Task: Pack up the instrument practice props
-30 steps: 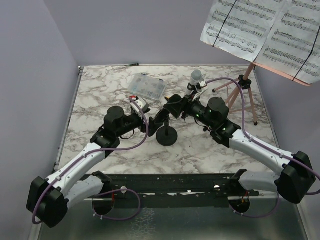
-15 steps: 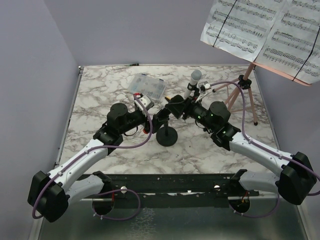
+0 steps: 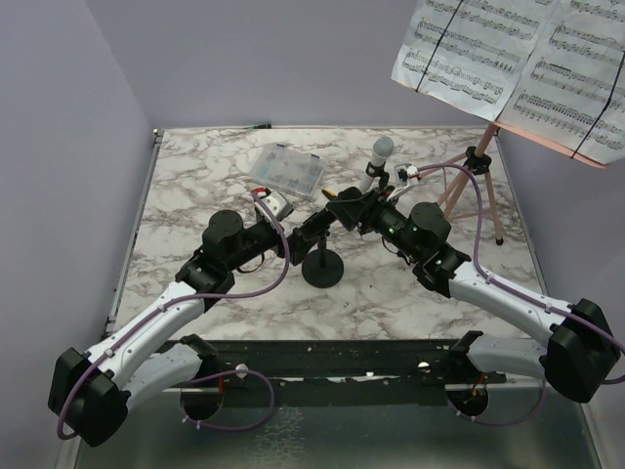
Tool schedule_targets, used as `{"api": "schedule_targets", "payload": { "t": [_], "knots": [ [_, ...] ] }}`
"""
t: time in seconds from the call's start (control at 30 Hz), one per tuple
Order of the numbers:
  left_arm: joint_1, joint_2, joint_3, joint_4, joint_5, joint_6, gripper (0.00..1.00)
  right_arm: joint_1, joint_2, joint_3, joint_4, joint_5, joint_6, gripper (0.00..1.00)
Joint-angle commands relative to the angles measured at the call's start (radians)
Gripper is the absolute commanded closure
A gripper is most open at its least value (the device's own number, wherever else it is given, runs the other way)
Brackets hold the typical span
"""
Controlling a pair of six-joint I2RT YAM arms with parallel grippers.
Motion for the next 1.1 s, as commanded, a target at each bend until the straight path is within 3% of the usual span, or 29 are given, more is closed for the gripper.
{"api": "schedule_targets", "payload": {
  "t": [0.0,0.13,0.3,0.7,1.07],
  "knots": [
    [-0.006,0.046,0.029,-0.012,0.003,0.06,0.02,0.004,0.026,-0.043,-0.056,-0.042,0.0,0.94],
    [-0.007,0.104,0.063,-0.013,0.013,0.083,0.02,0.005,0.026,-0.07,-0.011,-0.053,0.023,0.88],
    [-0.012,0.133,0.071,-0.009,0.021,0.089,0.03,0.004,0.032,-0.085,0.035,-0.05,0.047,0.65],
    [-0.026,0.144,0.072,-0.005,0.003,0.056,0.15,0.005,0.096,-0.122,0.184,-0.108,0.099,0.31],
    [-0.041,0.145,0.047,0.034,0.004,-0.008,0.26,0.005,0.133,-0.167,0.339,-0.111,0.131,0.29]
  ]
}}
